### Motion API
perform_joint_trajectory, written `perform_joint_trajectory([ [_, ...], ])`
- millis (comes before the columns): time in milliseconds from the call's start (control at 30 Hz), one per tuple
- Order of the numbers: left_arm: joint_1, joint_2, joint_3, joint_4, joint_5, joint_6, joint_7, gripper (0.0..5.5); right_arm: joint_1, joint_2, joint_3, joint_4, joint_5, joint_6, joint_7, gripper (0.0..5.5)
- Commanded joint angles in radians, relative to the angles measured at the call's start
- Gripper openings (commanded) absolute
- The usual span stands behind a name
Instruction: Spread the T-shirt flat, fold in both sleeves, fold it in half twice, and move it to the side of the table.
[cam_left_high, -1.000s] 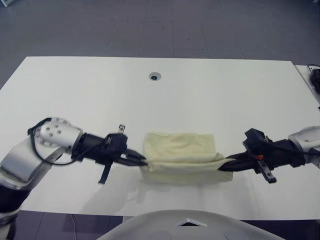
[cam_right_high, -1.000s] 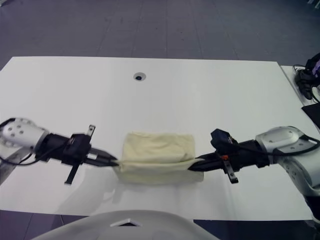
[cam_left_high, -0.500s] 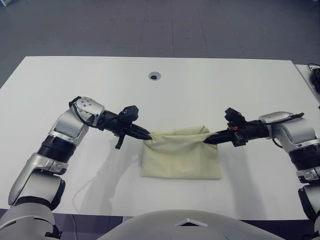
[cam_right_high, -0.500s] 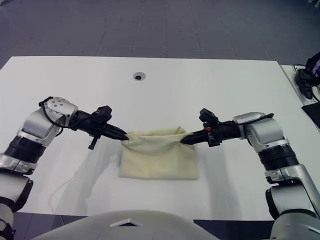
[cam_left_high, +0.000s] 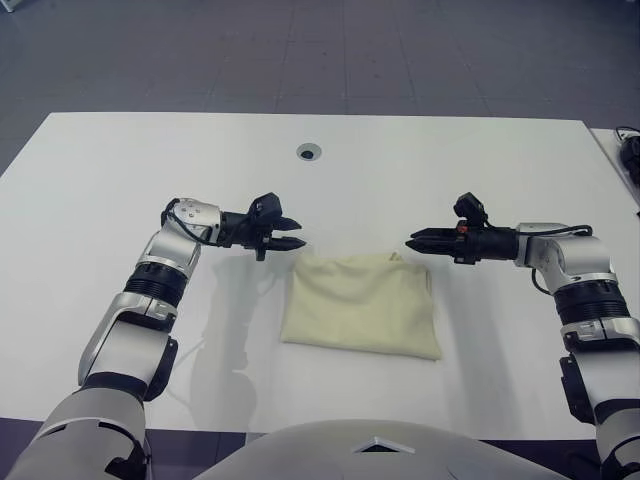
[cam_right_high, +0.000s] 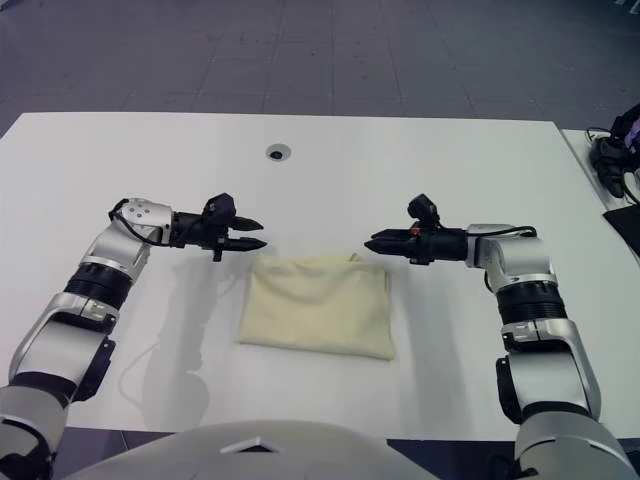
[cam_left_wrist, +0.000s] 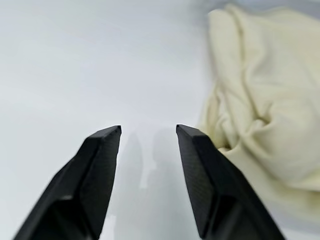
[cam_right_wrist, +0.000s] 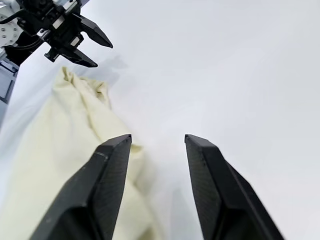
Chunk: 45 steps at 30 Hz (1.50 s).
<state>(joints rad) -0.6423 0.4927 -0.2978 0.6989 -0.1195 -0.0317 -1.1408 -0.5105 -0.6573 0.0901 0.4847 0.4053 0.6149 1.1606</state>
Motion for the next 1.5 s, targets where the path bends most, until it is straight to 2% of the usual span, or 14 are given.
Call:
perform_joint_trajectory([
  [33,0.007,0.022,0.084,-0.044,-0.003,-0.057,0.065,2.78,0.062,0.002,-0.072,-0.172,0.034,0.021,-0.058,2.65],
  [100,0.042,0.039,0.130,-0.130,-0.027,-0.047,0.081,3.10,0.120,0.005,-0.077,-0.341,0.118,0.109,-0.031,2.96],
  [233,0.127,0.048,0.228,-0.378,-0.124,0.079,0.125,3.74,0.203,0.028,-0.037,-0.580,0.300,0.300,0.018,2.49],
  [367,0.210,0.035,0.217,-0.580,-0.170,0.187,0.137,4.39,0.201,0.140,-0.004,-0.578,0.359,0.453,-0.105,1.84],
  [533,0.273,0.011,0.115,-0.601,-0.077,0.152,0.153,5.15,0.103,0.220,0.059,-0.371,0.270,0.502,-0.221,1.10],
  [600,0.287,0.012,0.070,-0.571,-0.015,0.098,0.164,5.40,0.062,0.237,0.058,-0.275,0.238,0.496,-0.250,1.37],
  [800,0.239,-0.012,0.008,-0.330,0.167,-0.100,0.278,5.40,0.011,0.254,0.006,-0.097,0.214,0.505,-0.264,2.27],
  [933,0.169,-0.053,0.025,-0.160,0.220,-0.184,0.395,5.40,0.016,0.254,0.000,-0.056,0.216,0.539,-0.255,2.81],
  [1033,0.144,-0.101,0.062,-0.097,0.174,-0.168,0.420,5.40,-0.009,0.278,-0.053,0.021,0.225,0.555,-0.290,3.16],
  [1167,0.116,-0.158,0.125,-0.048,0.080,-0.093,0.395,5.40,-0.048,0.311,-0.156,0.143,0.238,0.562,-0.355,3.65],
  [1267,0.051,-0.171,0.200,0.018,0.047,-0.068,0.471,5.40,-0.076,0.328,-0.255,0.243,0.250,0.542,-0.431,4.05],
  [1400,-0.069,-0.157,0.330,0.110,0.010,-0.100,0.640,5.40,-0.108,0.325,-0.455,0.403,0.294,0.441,-0.614,4.46],
  [1500,-0.099,-0.131,0.392,0.066,-0.007,-0.104,0.697,5.40,-0.126,0.297,-0.633,0.518,0.362,0.275,-0.795,4.81],
])
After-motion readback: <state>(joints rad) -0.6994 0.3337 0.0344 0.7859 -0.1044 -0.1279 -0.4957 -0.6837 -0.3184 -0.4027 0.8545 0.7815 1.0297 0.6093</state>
